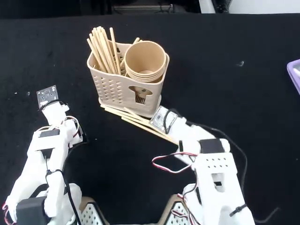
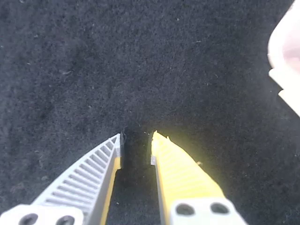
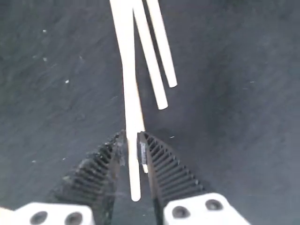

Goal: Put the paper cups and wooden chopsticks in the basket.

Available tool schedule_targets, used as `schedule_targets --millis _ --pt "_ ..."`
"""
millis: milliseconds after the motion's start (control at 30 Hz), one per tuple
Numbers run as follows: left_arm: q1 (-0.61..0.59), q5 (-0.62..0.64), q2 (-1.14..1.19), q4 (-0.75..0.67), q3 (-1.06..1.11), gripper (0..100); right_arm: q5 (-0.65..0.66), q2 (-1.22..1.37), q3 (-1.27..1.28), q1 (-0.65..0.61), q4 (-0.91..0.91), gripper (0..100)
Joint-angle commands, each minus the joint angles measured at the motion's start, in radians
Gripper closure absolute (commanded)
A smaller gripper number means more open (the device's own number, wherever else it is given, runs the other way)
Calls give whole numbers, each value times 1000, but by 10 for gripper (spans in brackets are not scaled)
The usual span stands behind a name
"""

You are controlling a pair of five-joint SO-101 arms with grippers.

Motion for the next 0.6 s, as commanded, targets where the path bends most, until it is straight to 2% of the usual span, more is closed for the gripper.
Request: schedule_targets --millis 0,100,233,567 --pt "10 -9 2 -14 -58 884 6 -27 33 -8 -37 987" --pt "8 -9 2 -14 -56 884 3 -25 90 8 -124 961" --pt "10 -9 2 -14 -58 884 3 -25 143 15 -187 855" --pt "10 -9 2 -14 -58 884 3 -25 154 9 -196 845"
